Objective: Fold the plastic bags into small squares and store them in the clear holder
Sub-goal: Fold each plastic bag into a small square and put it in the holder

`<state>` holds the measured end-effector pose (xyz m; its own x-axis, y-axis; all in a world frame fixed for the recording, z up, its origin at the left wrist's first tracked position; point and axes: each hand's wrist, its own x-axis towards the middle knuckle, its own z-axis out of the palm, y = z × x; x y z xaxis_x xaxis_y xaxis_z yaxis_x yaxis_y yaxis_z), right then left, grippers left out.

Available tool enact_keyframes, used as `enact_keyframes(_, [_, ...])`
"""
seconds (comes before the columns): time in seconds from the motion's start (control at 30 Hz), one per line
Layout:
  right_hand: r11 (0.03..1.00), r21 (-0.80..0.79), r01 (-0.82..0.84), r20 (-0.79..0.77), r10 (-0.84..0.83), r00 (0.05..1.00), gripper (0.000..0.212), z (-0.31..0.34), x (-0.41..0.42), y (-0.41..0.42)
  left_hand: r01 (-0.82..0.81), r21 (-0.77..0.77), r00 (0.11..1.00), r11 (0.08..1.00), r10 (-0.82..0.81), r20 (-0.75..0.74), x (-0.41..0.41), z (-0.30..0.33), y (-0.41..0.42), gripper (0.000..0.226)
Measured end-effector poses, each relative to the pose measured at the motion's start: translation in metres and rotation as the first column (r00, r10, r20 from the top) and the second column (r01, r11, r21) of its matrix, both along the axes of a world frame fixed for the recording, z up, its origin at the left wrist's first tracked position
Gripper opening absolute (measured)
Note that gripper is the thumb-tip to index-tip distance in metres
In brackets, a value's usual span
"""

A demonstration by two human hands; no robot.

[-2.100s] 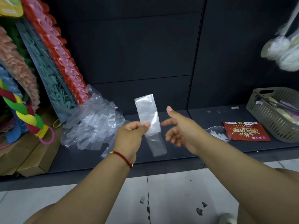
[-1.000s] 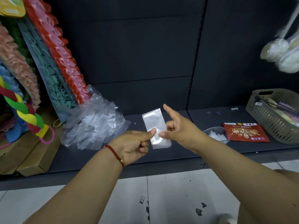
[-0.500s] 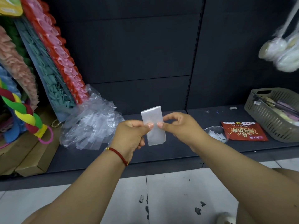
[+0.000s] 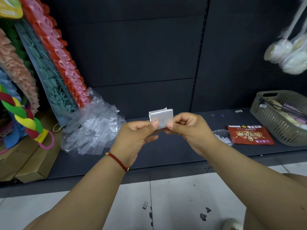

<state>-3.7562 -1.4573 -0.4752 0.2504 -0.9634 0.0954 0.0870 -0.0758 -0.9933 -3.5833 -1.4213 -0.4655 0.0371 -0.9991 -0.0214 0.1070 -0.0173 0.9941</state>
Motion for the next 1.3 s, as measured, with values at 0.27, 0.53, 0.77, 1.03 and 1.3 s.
enact_keyframes(0.27, [0.982, -0.131, 0.135, 0.042, -0.131, 0.991, 0.019, 0.005, -0.001, 0.005, -0.05, -0.392, 0.929, 0.919, 0.187, 0.32, -0.013, -0.008, 0.003, 0.016])
enact_keyframes(0.53, [0.932, -0.266, 0.246, -0.034, -0.264, 0.964, 0.024, 0.009, -0.007, 0.014, -0.095, -0.086, 0.993, 0.992, 0.089, -0.079, -0.038, -0.001, 0.006, 0.048])
enact_keyframes(0.77, [0.962, -0.171, 0.214, -0.052, -0.226, 0.973, 0.018, 0.014, -0.027, 0.025, -0.114, -0.165, 0.993, 0.98, 0.119, 0.022, -0.055, 0.0, 0.004, 0.014])
enact_keyframes(1.03, [0.969, -0.186, 0.164, -0.277, -0.212, 0.937, 0.014, 0.043, -0.087, 0.018, 0.065, -0.249, 0.983, 0.966, -0.019, 0.184, -0.086, 0.015, -0.013, 0.014])
enact_keyframes(1.3, [0.965, -0.24, 0.104, -0.587, -0.229, 0.776, 0.014, 0.052, -0.14, -0.009, 0.312, -0.262, 0.904, 0.913, -0.2, 0.378, -0.13, 0.019, -0.057, 0.011])
